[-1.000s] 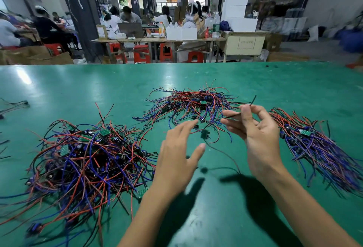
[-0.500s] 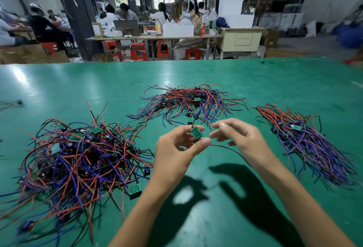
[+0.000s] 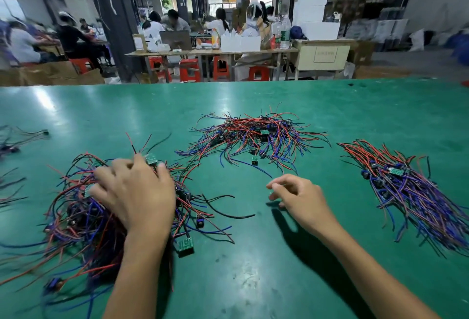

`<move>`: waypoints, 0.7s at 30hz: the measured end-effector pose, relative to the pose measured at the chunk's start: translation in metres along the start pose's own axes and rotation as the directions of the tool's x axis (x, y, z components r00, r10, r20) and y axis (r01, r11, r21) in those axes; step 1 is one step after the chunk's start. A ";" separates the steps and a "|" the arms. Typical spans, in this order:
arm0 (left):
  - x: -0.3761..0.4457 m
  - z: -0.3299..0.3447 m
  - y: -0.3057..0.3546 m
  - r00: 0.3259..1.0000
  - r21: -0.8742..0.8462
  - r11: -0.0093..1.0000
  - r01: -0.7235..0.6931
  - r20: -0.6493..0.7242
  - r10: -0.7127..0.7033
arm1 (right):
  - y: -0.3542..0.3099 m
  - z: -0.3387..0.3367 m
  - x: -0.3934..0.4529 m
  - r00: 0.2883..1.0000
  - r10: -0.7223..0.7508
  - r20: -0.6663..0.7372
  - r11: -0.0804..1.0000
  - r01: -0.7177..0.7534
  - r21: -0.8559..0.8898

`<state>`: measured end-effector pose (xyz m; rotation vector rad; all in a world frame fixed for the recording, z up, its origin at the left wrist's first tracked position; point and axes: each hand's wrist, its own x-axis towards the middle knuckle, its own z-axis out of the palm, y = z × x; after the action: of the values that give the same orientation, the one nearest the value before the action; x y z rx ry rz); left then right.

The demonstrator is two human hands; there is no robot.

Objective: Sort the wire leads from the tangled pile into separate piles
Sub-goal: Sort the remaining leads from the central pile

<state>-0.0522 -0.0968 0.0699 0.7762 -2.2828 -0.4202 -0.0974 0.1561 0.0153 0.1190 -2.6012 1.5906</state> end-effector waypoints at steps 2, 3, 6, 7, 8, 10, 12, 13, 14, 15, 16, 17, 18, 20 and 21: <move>-0.003 0.000 -0.001 0.993 0.106 0.990 0.090 0.067 -0.097 | 0.000 0.012 0.020 0.999 -0.034 -0.036 0.963 0.023 -0.269; -0.004 0.000 0.000 0.990 0.096 0.990 0.102 0.093 -0.110 | -0.003 0.018 0.032 0.997 -0.074 -0.039 0.930 0.054 -0.363; -0.009 0.003 0.009 0.998 0.030 0.999 0.018 0.064 -0.020 | -0.014 0.034 0.071 0.986 -0.165 -0.013 0.833 0.133 -0.537; -0.012 0.006 0.013 0.999 -0.001 1.000 -0.018 0.041 0.018 | -0.016 0.039 0.083 0.988 -0.153 -0.004 0.804 0.121 -0.583; -0.015 0.008 0.016 0.999 -0.033 0.998 -0.049 0.020 0.049 | -0.018 0.044 0.094 0.993 -0.122 0.001 0.773 0.096 -0.628; -0.021 0.013 0.022 0.994 -0.086 0.990 -0.110 -0.006 0.110 | -0.016 0.051 0.106 0.997 -0.081 -0.007 0.733 0.054 -0.678; -0.027 0.017 0.027 0.987 -0.119 0.980 -0.160 -0.020 0.159 | -0.011 0.054 0.107 0.991 -0.128 -0.043 0.734 0.066 -0.676; -0.029 0.018 0.028 0.984 -0.138 0.974 -0.179 -0.026 0.177 | -0.009 0.054 0.103 0.986 -0.155 -0.069 0.752 0.072 -0.655; -0.031 0.019 0.030 0.979 -0.163 0.965 -0.203 -0.030 0.201 | -0.007 0.054 0.099 0.981 -0.164 -0.105 0.793 0.068 -0.606; -0.032 0.020 0.031 0.972 -0.195 0.953 -0.233 -0.015 0.234 | -0.006 0.052 0.093 0.977 -0.147 -0.154 0.861 0.050 -0.507; -0.032 0.022 0.031 0.961 -0.232 0.937 -0.261 0.027 0.275 | -0.007 0.051 0.085 0.971 -0.116 -0.207 0.933 0.035 -0.359; -0.033 0.024 0.032 0.948 -0.290 0.920 -0.263 0.099 0.302 | -0.011 0.049 0.076 0.963 -0.094 -0.253 0.982 0.047 -0.185; -0.033 0.027 0.032 0.934 -0.387 0.898 -0.211 0.192 0.302 | -0.015 0.049 0.064 0.951 -0.106 -0.289 0.994 0.100 -0.036; -0.033 0.028 0.036 0.867 -0.570 0.819 0.062 0.437 0.238 | -0.026 0.050 0.035 0.918 -0.264 -0.294 0.952 0.297 0.072; -0.033 0.028 0.038 0.812 -0.603 0.772 0.202 0.544 0.212 | -0.031 0.051 0.020 0.896 -0.361 -0.258 0.918 0.391 0.073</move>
<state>-0.0674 -0.0440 0.0520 0.2852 -2.4079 -1.5369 -0.1160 0.0967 0.0218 0.3899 -2.1363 1.5141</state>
